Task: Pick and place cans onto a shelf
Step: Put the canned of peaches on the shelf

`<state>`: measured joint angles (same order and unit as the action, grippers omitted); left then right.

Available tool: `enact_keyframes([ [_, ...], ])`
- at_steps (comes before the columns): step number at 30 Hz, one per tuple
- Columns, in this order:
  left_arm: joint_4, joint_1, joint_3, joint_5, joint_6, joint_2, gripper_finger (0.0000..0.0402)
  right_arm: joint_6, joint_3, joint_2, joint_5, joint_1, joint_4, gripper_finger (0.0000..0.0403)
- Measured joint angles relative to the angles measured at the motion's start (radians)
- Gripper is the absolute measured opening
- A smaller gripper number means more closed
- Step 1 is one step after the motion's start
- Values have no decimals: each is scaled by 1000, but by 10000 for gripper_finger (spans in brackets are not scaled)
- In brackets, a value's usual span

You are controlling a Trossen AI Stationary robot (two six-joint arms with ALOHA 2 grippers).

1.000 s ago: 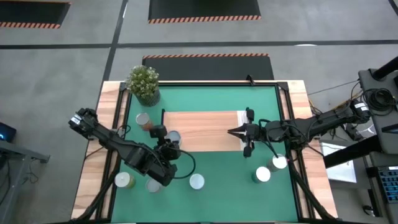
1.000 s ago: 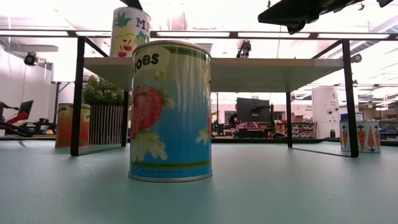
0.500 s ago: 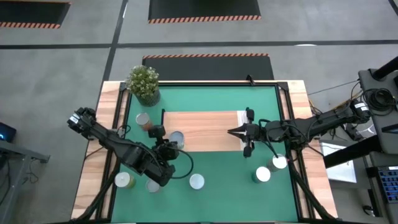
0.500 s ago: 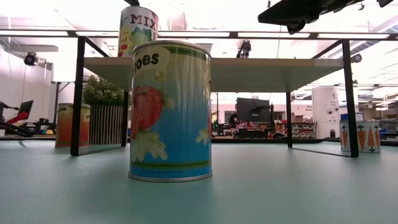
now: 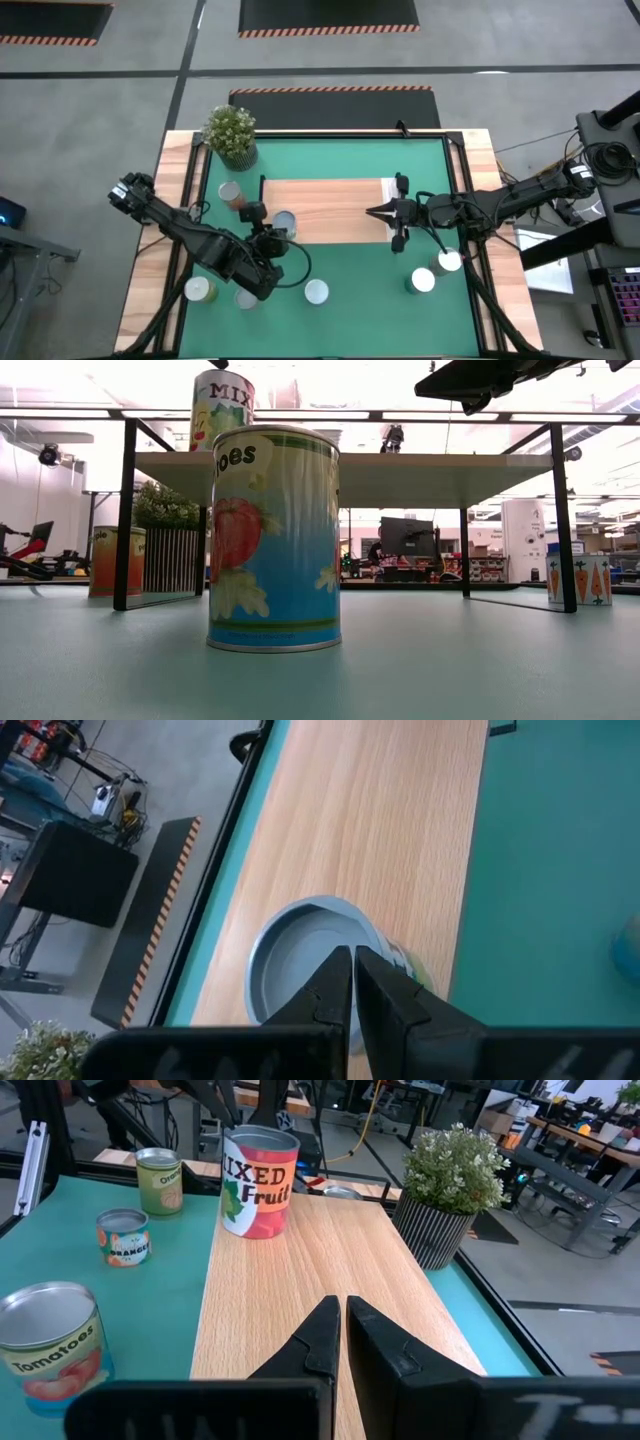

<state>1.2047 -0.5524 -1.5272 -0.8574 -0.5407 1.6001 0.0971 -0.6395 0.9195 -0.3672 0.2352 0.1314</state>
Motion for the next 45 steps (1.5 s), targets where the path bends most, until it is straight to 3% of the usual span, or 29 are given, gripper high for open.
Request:
enact_keyframes([
  [5,-54,-1,0,1,36,0,0,2,0,0,0,0,0,13],
  [9,-204,0,0,53,165,0,0,28,0,0,5,0,-3,13],
  [11,-334,0,0,162,297,0,0,39,3,0,20,4,2,13],
  [15,-595,-1,3,486,623,0,0,60,3,0,35,17,2,13],
  [17,-620,-1,7,574,736,0,0,60,4,0,34,28,2,13],
  [22,-529,8,19,483,769,-10,0,6,5,0,34,82,-1,13],
  [27,-571,6,136,474,768,-91,0,-93,7,0,28,174,-15,13],
  [36,-1047,8,508,362,886,-429,0,-332,-40,-1,25,283,-108,13],
  [42,-1248,8,672,318,947,-599,0,-529,-144,0,28,291,-358,13],
  [45,-1303,7,741,317,949,-658,0,-708,-216,0,46,293,-563,13],
])
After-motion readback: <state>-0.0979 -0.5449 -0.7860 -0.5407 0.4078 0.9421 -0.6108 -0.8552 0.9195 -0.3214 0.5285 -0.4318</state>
